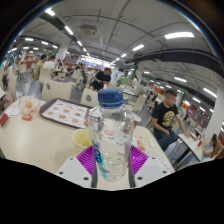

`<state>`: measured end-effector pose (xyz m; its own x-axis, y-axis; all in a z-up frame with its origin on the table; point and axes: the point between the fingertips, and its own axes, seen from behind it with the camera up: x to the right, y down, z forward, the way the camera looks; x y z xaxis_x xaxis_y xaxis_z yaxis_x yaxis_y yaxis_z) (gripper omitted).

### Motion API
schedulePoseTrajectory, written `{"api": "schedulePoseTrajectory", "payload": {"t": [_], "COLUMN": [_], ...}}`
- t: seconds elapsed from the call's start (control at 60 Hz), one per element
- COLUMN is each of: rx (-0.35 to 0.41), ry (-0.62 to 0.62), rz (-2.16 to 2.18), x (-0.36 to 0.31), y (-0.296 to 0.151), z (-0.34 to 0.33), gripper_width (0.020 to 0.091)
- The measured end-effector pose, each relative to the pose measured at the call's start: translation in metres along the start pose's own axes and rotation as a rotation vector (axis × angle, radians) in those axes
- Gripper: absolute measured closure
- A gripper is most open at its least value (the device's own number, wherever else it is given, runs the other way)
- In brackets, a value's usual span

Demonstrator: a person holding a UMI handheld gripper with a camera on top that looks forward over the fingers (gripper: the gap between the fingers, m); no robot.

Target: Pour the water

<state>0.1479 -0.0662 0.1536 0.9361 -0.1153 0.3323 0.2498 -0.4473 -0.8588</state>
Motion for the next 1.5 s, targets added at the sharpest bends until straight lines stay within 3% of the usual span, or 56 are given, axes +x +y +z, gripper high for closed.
{"api": "schedulePoseTrajectory", "payload": {"t": [0.183,0.3,0.467,0.733,0.95,1.05,1.233,1.5], "rx": [-0.032,-0.034,0.010,0.086,0.079,0.081,0.157,0.087], "ry": [0.220,0.323,0.367,0.377,0.309,0.234,0.066,-0.166], "rz": [-0.451,-0.801,-1.261,-1.731,-1.553,-1.267,-0.617,0.000], "x": [0.091,0.115,0.097,0.053,0.060,0.073,0.089,0.087], "y": [-0.035,-0.058,-0.077,-0.070,-0.068,-0.074,-0.092,-0.031], "z": [0.046,0.071,0.098,0.124,0.121,0.115,0.096,0.121], "gripper_width": [0.0686,0.0684,0.0684,0.0687,0.0687,0.0686,0.0685,0.0684]}}
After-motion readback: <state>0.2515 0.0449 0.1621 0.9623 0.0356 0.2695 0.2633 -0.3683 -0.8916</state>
